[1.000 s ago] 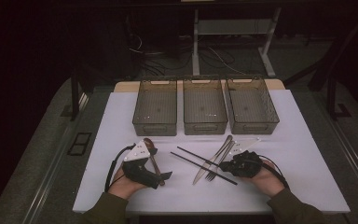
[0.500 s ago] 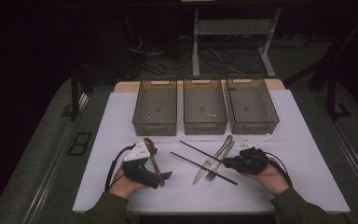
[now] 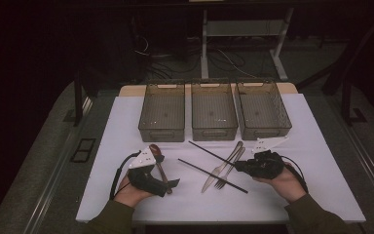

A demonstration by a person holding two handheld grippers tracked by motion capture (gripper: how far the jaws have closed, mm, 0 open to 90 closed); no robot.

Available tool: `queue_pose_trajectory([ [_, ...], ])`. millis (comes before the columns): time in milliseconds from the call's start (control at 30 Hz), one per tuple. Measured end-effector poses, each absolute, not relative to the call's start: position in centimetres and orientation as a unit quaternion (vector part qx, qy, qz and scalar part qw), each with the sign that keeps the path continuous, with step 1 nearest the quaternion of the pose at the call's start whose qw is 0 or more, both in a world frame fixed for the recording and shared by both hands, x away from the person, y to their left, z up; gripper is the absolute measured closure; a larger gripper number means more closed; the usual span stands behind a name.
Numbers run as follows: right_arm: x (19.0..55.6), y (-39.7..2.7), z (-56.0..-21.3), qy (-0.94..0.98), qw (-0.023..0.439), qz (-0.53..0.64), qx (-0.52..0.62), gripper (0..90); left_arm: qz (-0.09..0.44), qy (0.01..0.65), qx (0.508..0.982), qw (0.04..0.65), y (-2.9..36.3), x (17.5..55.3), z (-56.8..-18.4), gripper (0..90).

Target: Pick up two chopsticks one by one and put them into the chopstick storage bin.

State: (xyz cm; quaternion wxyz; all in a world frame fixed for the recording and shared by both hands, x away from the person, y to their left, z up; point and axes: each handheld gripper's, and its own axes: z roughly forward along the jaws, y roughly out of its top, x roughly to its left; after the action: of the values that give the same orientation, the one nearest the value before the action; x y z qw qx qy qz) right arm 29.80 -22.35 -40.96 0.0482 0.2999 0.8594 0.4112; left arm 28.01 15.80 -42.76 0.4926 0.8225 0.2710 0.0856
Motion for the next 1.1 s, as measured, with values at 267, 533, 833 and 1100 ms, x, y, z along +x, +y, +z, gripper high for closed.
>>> queue_pose_trajectory([
  [267, 30.3, -22.2, -40.0, 0.852, 0.056, 0.422, 0.304, 85.7, 0.087, 0.271, 0.824, 0.49, 15.8, 28.0, -42.7, 0.0],
  [533, 31.1, -21.8, -39.3, 0.845, 0.061, 0.432, 0.309, 85.7, 0.089, 0.269, 0.825, 0.488, 15.8, 28.0, -42.7, 0.0],
  [833, 32.0, -21.4, -38.8, 0.84, 0.062, 0.437, 0.317, 85.7, 0.089, 0.269, 0.825, 0.488, 15.5, 27.9, -42.7, 0.0],
  [1100, 33.2, -20.3, -38.2, 0.84, 0.067, 0.434, 0.319, 85.7, 0.088, 0.266, 0.826, 0.488, 15.5, 27.9, -42.6, 0.0],
])
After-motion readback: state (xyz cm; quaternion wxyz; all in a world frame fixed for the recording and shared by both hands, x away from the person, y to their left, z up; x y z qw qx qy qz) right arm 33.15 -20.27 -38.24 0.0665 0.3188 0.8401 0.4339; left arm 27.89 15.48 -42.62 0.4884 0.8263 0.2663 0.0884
